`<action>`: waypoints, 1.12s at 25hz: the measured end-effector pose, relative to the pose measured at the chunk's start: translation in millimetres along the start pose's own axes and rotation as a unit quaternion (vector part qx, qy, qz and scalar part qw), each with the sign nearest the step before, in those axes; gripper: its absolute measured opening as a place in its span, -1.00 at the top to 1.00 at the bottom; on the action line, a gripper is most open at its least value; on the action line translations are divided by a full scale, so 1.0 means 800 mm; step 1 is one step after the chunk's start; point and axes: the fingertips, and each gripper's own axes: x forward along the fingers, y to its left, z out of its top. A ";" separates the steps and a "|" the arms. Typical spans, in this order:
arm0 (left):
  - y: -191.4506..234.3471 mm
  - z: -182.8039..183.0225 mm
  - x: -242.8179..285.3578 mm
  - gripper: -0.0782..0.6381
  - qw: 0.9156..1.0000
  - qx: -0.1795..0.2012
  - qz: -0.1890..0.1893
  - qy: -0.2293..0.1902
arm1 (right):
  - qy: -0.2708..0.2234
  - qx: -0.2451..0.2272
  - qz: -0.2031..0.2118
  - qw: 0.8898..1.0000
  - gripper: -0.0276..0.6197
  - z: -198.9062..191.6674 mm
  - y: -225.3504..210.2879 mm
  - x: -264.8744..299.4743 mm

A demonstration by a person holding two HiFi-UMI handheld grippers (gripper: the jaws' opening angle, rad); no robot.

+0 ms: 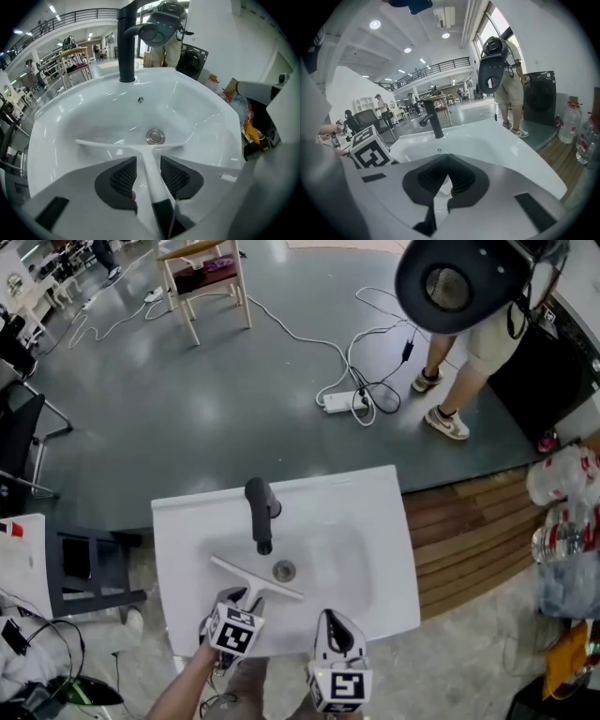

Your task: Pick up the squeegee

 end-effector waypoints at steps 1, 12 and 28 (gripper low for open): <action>-0.001 -0.002 0.003 0.35 1.000 -0.002 -0.001 0.005 | 0.000 0.001 0.000 1.000 0.92 -0.001 -0.001 0.000; 0.002 -0.007 0.020 0.50 0.999 -0.035 0.005 0.035 | -0.002 0.006 0.005 1.000 0.92 -0.010 -0.010 0.006; 0.015 0.026 0.000 0.58 0.996 -0.079 0.026 -0.019 | -0.009 0.002 0.005 1.000 0.92 0.005 -0.011 -0.007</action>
